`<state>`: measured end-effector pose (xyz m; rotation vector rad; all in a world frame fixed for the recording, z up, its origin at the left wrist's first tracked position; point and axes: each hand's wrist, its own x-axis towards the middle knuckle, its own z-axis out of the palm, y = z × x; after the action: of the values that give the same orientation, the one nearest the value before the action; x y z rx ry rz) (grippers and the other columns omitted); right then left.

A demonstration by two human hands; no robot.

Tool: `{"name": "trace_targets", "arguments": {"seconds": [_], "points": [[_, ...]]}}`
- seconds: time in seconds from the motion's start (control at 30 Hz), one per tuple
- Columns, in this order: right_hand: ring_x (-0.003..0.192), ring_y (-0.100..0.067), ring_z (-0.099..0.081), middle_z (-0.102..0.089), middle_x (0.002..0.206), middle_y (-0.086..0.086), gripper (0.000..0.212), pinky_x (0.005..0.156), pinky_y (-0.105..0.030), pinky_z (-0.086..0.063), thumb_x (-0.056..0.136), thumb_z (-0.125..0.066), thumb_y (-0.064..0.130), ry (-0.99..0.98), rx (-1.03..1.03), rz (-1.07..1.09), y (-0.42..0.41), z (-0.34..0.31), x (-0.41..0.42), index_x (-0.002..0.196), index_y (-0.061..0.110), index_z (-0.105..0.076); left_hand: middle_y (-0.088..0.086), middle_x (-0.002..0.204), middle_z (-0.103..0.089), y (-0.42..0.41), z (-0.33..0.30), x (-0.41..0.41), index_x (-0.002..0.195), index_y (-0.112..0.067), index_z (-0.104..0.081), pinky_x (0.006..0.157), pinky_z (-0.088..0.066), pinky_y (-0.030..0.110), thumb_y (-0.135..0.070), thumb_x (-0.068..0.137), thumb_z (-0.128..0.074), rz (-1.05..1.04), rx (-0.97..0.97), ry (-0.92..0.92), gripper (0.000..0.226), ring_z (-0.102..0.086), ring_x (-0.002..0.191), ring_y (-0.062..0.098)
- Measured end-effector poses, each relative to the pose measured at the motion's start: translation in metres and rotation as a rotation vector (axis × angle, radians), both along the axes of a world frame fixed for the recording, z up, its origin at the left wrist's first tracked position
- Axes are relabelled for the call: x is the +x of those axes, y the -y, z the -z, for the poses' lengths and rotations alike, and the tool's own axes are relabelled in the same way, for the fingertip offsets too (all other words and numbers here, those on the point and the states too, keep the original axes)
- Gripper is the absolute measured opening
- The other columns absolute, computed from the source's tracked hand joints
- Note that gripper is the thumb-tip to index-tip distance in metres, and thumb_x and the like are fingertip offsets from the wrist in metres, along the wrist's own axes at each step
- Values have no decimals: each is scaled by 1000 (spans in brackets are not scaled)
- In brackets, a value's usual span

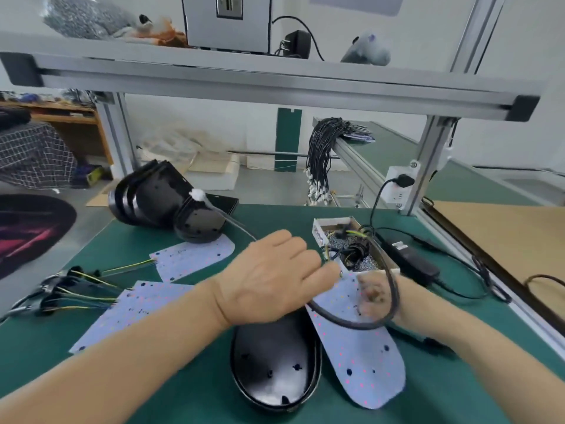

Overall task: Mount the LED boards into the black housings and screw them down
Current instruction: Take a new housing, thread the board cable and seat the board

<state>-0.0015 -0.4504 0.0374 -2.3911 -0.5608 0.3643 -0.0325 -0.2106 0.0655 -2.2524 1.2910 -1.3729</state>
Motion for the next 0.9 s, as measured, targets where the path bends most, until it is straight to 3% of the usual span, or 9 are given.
{"name": "trace_targets", "arguments": {"seconds": [0.13, 0.2, 0.33, 0.5, 0.6, 0.7, 0.77, 0.83, 0.9], "points": [[71, -24, -47, -56, 80, -16, 13, 59, -34, -33, 86, -45, -4, 461, -551, 419, 25, -43, 38, 84, 3, -55, 0, 59, -46, 1, 18, 8, 90, -11, -55, 53, -33, 30, -7, 88, -53, 31, 158, -31, 5, -39, 50, 19], [74, -28, -48, -54, 83, -16, 14, 62, -31, -32, 89, -44, 2, 552, -392, 598, 21, -71, 56, 94, 3, -57, -2, 58, -48, 0, 20, 11, 83, -15, -65, 53, -35, 29, -9, 85, -56, 35, 262, -59, 11, -42, 50, 18], [96, -29, -61, -62, 110, -14, 54, 90, -37, -47, 87, -55, 56, -181, 142, 297, -74, -72, 60, 119, 13, -53, -5, 59, -51, 24, 26, 10, 81, -20, -65, 55, -35, 29, -13, 83, -56, 85, 382, -100, 12, -45, 51, 18], [35, -6, -46, -48, 69, -7, 14, 36, -16, -41, 101, -43, 10, -643, 794, 281, -144, -49, 57, 88, 7, -48, -8, 88, -66, 31, 26, -1, 100, -28, -67, 75, -41, 27, -14, 84, -45, 11, 386, -113, 31, -60, 82, 16], [31, -2, -25, -41, 55, 4, 14, 30, -14, -18, 101, -44, 16, -265, 839, 318, -128, -55, 61, 106, 15, -57, -4, 125, -54, 3, 32, -8, 125, -25, -51, 95, -33, 36, -13, 75, -54, -79, -79, -326, 52, -47, 117, 22], [35, -3, -25, -36, 41, 15, 23, 34, -14, -20, 97, -53, 34, -2, 727, 269, -99, -61, 53, 114, 23, -65, -6, 110, -45, -35, 40, -12, 117, -18, -48, 86, -37, 36, -24, 79, -63, -478, -853, -655, 41, -46, 108, 23], [36, -2, -28, -38, 40, 16, 22, 36, -11, -23, 96, -54, 38, 131, 601, 235, -88, -60, 43, 105, 26, -70, -2, 104, -46, -50, 43, -8, 116, -14, -48, 79, -41, 32, -34, 84, -69, -741, -1121, -1219, 44, -55, 100, 23], [38, -3, -32, -51, 47, 15, 19, 41, -12, -28, 94, -56, 34, 214, 474, 178, -85, -56, 34, 88, 27, -72, 3, 84, -58, -51, 49, -4, 100, -10, -55, 61, -42, 23, -28, 84, -71, -629, -1277, -1787, 29, -60, 66, 18], [38, -1, -38, -63, 60, 13, 18, 45, -11, -31, 95, -55, 26, 253, 354, 107, -83, -49, 27, 86, 26, -71, 10, 76, -66, -45, 57, 1, 90, -3, -64, 63, -48, 25, -9, 83, -69, -549, -1391, -1929, 10, -60, 60, 19]]}}
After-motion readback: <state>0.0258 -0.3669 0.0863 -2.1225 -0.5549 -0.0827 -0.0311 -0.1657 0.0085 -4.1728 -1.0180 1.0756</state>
